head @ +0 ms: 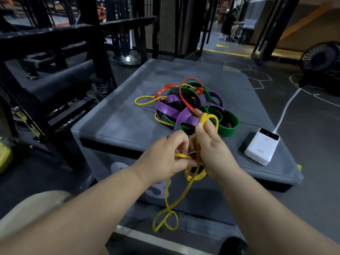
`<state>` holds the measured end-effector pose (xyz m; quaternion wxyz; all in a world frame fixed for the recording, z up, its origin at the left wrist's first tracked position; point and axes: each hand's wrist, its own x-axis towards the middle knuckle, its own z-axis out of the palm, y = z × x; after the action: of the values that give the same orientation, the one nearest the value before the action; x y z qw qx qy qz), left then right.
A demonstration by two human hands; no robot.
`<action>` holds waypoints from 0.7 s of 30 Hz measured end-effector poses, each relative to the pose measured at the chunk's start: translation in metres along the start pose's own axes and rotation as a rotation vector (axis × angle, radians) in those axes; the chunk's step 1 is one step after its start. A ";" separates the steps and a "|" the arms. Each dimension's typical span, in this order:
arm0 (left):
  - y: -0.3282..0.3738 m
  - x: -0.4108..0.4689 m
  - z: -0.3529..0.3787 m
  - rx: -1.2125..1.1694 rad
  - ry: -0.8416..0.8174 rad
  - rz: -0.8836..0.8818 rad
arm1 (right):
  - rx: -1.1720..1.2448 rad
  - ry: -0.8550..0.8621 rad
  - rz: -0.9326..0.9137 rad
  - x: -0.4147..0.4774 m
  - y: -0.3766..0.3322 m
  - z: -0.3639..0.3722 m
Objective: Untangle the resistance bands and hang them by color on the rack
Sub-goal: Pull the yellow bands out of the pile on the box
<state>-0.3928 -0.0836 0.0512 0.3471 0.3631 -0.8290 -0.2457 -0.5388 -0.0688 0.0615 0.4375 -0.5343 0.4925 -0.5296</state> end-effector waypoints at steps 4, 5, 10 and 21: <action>0.001 -0.001 0.000 -0.045 -0.016 -0.030 | -0.125 -0.014 0.010 -0.001 0.006 0.005; 0.000 -0.001 0.000 -0.076 -0.039 -0.042 | -0.157 -0.011 0.016 -0.001 0.006 0.005; -0.004 0.001 0.003 -0.258 -0.106 -0.097 | -0.126 -0.018 0.021 0.000 -0.002 0.000; -0.015 0.008 -0.029 -0.508 -0.290 -0.260 | 0.163 -0.078 0.246 0.007 -0.026 -0.037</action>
<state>-0.3681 -0.1032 0.0628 0.2706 0.3289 -0.7286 -0.5364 -0.5745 -0.0700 0.0903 0.5598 -0.4529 0.4921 -0.4892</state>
